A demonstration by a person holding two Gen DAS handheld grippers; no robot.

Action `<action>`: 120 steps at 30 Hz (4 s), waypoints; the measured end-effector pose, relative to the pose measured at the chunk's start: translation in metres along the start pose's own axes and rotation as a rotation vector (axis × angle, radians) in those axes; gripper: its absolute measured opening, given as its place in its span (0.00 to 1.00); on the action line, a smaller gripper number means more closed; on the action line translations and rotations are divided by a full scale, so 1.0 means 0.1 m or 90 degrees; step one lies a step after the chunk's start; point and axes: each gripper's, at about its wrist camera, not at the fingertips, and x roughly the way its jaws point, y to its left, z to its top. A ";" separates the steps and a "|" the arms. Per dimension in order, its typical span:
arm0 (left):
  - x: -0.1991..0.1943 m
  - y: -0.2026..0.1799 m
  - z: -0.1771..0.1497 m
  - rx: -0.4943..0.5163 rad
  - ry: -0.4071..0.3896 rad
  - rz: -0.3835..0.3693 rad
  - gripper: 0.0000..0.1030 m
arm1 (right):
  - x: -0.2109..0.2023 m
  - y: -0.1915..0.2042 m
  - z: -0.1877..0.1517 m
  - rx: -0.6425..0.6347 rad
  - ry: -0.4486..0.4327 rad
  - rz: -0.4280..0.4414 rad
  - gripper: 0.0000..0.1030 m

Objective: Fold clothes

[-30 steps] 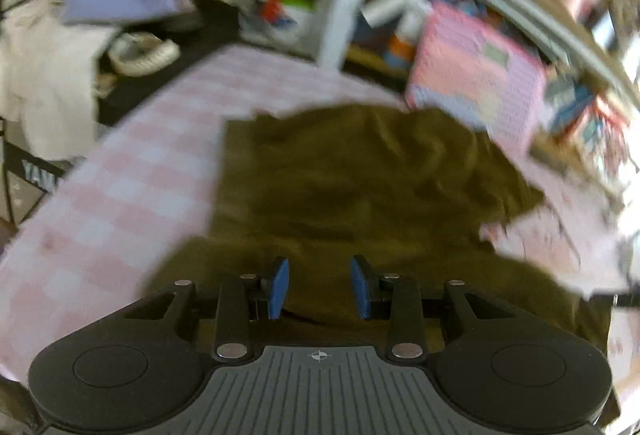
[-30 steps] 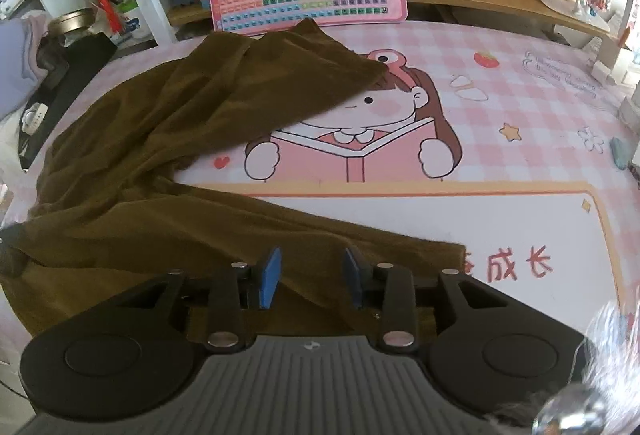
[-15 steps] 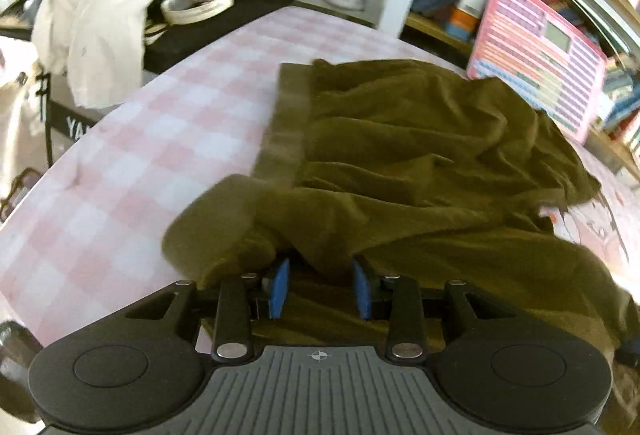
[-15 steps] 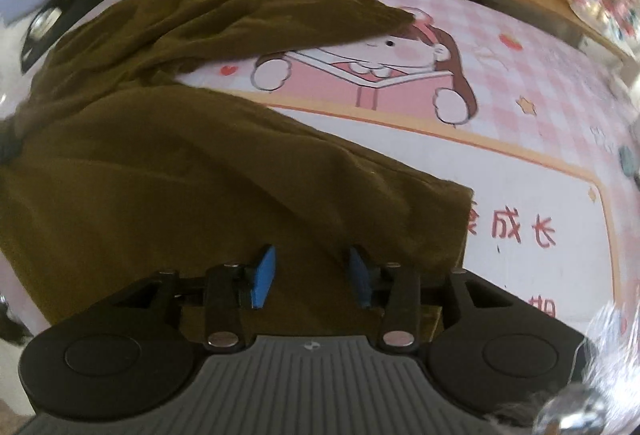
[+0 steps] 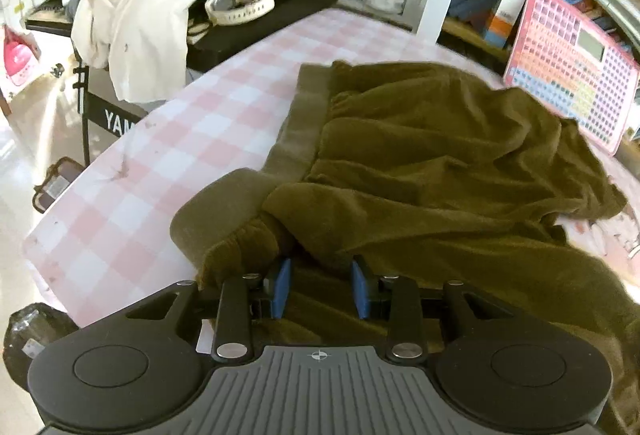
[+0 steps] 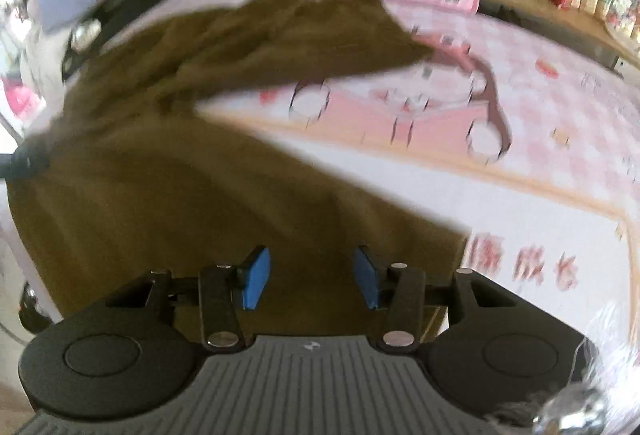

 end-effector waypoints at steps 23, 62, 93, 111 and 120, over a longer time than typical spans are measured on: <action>0.25 -0.51 0.06 0.098 -0.004 -0.015 0.33 | 1.26 -0.78 1.59 0.148 -0.012 -0.146 0.40; 1.42 -0.33 1.47 0.002 0.003 -0.096 0.27 | 0.03 0.50 -0.28 -0.093 0.056 -0.129 0.41; 0.06 0.25 0.24 0.124 0.013 -0.109 0.29 | 0.04 -0.13 -0.11 0.161 0.002 -0.142 0.10; -0.21 0.17 0.11 0.099 -0.011 -0.104 0.29 | 0.05 -0.48 0.24 0.099 -0.043 -0.172 0.17; -0.06 0.59 0.23 -0.023 -0.005 -0.037 0.37 | -0.40 0.11 -0.45 0.035 -0.029 -0.150 0.21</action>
